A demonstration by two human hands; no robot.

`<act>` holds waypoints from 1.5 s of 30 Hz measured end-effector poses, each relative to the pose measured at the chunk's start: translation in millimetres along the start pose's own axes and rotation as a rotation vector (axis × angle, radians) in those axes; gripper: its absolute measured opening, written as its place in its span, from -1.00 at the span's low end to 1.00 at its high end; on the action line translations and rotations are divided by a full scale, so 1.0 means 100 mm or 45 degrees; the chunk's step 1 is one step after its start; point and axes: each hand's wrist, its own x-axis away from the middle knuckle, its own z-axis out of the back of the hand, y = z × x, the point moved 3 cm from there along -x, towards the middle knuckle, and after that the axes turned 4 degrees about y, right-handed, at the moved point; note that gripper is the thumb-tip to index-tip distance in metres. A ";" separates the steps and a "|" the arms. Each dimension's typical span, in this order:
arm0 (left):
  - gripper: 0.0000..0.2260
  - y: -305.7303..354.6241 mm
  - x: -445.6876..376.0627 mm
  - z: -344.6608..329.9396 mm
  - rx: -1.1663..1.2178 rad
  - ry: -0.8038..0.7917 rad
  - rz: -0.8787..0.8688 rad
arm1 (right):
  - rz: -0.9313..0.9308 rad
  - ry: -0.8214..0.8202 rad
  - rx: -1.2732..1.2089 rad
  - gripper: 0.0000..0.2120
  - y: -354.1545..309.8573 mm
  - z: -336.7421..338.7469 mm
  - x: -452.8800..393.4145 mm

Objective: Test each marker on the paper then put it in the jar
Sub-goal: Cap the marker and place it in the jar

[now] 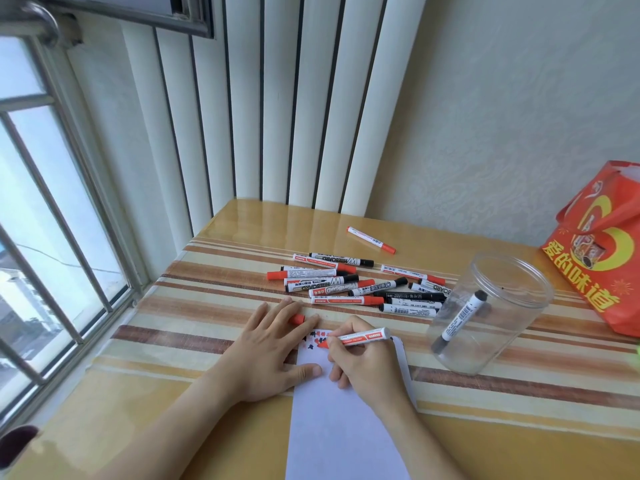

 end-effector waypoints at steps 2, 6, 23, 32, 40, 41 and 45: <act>-0.22 0.00 0.00 0.00 -0.014 -0.013 -0.003 | 0.003 -0.002 -0.004 -0.75 0.00 0.00 0.00; -0.23 0.00 0.00 -0.01 -0.013 0.003 -0.009 | -0.001 -0.029 0.015 -0.77 0.00 -0.02 0.01; -0.26 0.00 0.00 -0.02 -0.005 0.079 -0.035 | -0.019 -0.009 -0.003 -0.86 0.01 -0.01 0.00; -0.25 0.01 0.00 -0.01 0.003 0.074 -0.032 | -0.001 -0.014 -0.005 -0.87 0.03 -0.01 -0.02; -0.34 0.03 -0.01 0.09 0.141 0.121 0.008 | -0.012 0.069 -0.116 -0.86 0.04 0.02 -0.04; -0.41 0.03 -0.02 0.11 0.205 0.160 0.031 | -0.020 0.091 -0.152 -0.87 0.04 0.04 -0.04; -0.60 0.03 -0.03 0.17 0.315 0.344 0.030 | -0.009 0.086 -0.250 -0.95 0.03 0.08 -0.04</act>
